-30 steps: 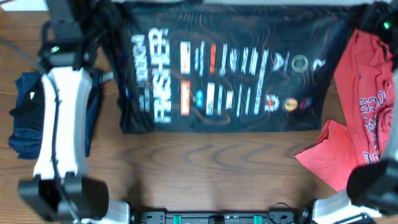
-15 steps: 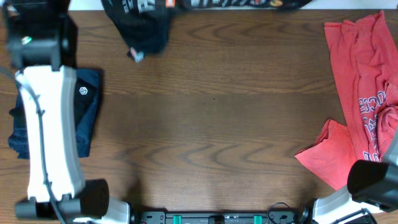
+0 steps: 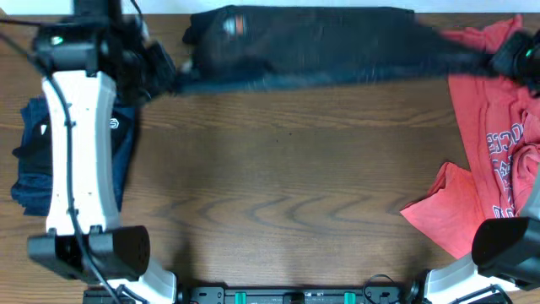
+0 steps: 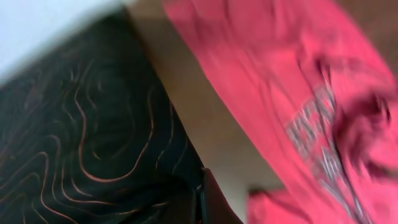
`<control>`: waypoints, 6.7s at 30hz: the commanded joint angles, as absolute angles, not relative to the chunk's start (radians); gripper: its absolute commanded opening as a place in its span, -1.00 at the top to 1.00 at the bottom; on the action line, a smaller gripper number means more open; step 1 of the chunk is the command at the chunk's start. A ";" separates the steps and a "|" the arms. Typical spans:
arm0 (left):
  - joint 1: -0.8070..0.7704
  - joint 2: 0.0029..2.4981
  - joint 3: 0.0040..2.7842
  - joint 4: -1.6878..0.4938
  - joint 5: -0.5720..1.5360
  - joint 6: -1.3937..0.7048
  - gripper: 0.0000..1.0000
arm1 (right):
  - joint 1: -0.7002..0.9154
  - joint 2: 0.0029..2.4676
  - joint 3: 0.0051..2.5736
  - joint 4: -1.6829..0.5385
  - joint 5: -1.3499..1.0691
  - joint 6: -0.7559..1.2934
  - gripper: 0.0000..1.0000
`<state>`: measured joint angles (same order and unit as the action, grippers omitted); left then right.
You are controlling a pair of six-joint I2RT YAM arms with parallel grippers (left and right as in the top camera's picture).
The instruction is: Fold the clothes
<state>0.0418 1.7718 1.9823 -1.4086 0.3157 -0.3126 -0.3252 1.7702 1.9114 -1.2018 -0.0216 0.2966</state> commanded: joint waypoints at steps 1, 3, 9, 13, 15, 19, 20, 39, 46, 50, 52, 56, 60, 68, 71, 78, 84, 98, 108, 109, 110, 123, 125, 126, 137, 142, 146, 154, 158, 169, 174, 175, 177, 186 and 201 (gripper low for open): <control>0.046 1.777 1.886 -1.436 0.278 -0.250 0.87 | -0.345 1.781 1.818 -1.233 0.097 0.280 0.98; 0.046 1.777 1.794 -1.441 0.283 -0.239 0.88 | -0.345 1.781 1.741 -1.258 0.097 0.283 0.98; 0.046 1.775 1.539 -1.477 0.361 -0.156 0.90 | -0.347 1.780 1.531 -1.275 0.097 0.284 0.98; 0.046 1.762 1.370 -1.472 0.361 -0.123 0.88 | -0.347 1.779 1.429 -1.272 0.097 0.284 0.97; 0.046 1.748 1.298 -1.456 0.355 -0.123 0.88 | -0.347 1.774 1.391 -1.272 0.098 0.284 0.97; 0.046 1.702 1.187 -1.409 0.353 -0.115 0.88 | -0.348 1.757 1.341 -1.272 0.097 0.284 0.98; 0.046 1.689 1.168 -1.404 0.349 -0.116 0.88 | -0.349 1.751 1.333 -1.272 0.097 0.284 0.98; 0.052 1.597 1.143 -0.973 0.347 -0.271 0.88 | -0.346 1.713 1.324 -1.005 0.036 0.274 0.98; 0.052 1.599 1.142 -0.894 0.347 -0.271 0.88 | -0.339 1.716 1.324 -0.922 0.006 0.260 0.98; 0.052 1.601 1.142 -0.863 0.347 -0.278 0.88 | -0.324 1.731 1.324 -0.863 -0.051 0.219 0.98; 0.052 1.602 1.139 -0.857 0.347 -0.290 0.88 | -0.314 1.741 1.324 -0.850 -0.057 0.219 0.98; 0.052 1.603 1.119 -0.836 0.347 -0.290 0.88 | -0.292 1.753 1.324 -0.837 -0.053 0.212 0.98; 0.052 1.609 1.099 -0.817 0.304 -0.294 0.88 | -0.285 1.753 1.323 -0.823 -0.053 0.212 0.98; 0.052 1.614 1.099 -0.794 0.283 -0.294 0.88 | -0.283 1.753 1.319 -0.821 -0.057 0.211 0.98; 0.052 1.614 1.099 -0.786 0.283 -0.294 0.88 | -0.278 1.753 1.317 -0.822 -0.057 0.206 0.98; 0.052 1.614 1.099 -0.778 0.283 -0.294 0.88 | -0.269 1.753 1.293 -0.806 -0.057 0.204 0.98; 0.052 1.614 1.099 -0.775 0.283 -0.294 0.88 | -0.268 1.753 1.254 -0.777 -0.057 0.204 0.98; 0.052 1.614 1.099 -0.812 0.283 -0.294 0.12 | -0.268 1.753 1.243 -0.750 -0.057 0.204 0.10; 0.052 1.614 1.094 -0.879 0.276 -0.294 0.12 | -0.268 1.753 1.243 -0.862 -0.047 0.204 0.08; 0.052 1.614 1.089 -0.879 0.276 -0.294 0.12 | -0.268 1.753 1.243 -0.883 -0.036 0.205 0.08; 0.052 1.614 1.082 -0.878 0.276 -0.293 0.12 | -0.268 1.753 1.243 -0.897 -0.029 0.206 0.08; 0.049 1.614 0.964 -0.776 0.276 -0.294 0.12 | -0.270 1.753 1.180 -0.847 0.044 0.216 0.09; 0.049 1.614 0.946 -0.756 0.276 -0.294 0.12 | -0.270 1.753 1.148 -0.804 0.040 0.216 0.14; 0.049 1.614 0.939 -0.748 0.276 -0.294 0.12 | -0.270 1.753 1.132 -0.781 0.039 0.218 0.16; 0.049 1.614 0.907 -0.719 0.276 -0.294 0.12 | -0.270 1.753 1.044 -0.590 -0.001 0.221 0.37; 0.049 1.614 0.907 -0.719 0.276 -0.294 0.12 | -0.270 1.753 1.030 -0.577 -0.001 0.224 0.44; 0.049 1.614 0.907 -0.719 0.276 -0.294 0.12 | -0.270 1.753 1.026 -0.564 -0.001 0.224 0.46; 0.049 1.614 0.907 -0.720 0.276 -0.294 0.12 | -0.270 1.753 1.026 -0.552 0.000 0.224 0.46; 0.049 1.614 0.907 -0.720 0.276 -0.294 0.12 | -0.270 1.753 1.026 -0.549 0.000 0.224 0.41; 0.049 1.614 0.907 -0.720 0.276 -0.294 0.12 | -0.270 1.753 1.005 -0.520 0.003 0.224 0.25; 0.049 1.614 0.907 -0.720 0.276 -0.294 0.12 | -0.270 1.753 0.974 -0.480 0.003 0.224 0.27; 0.049 1.614 0.907 -0.720 0.276 -0.294 0.12 | -0.270 1.753 0.971 -0.471 0.003 0.224 0.28; 0.049 1.614 0.907 -0.720 0.276 -0.294 0.12 | -0.270 1.753 0.970 -0.460 0.002 0.224 0.28; 0.049 1.614 0.907 -0.720 0.276 -0.294 0.12 | -0.270 1.753 0.966 -0.456 0.003 0.236 0.98; 0.049 1.614 0.907 -0.720 0.276 -0.294 0.12 | -0.270 1.751 1.013 -0.219 -0.189 0.356 0.75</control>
<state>0.0448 1.6073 0.9150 -0.7200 0.2844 -0.2920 -0.2756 1.7447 0.9848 -0.2478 -0.1318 0.3031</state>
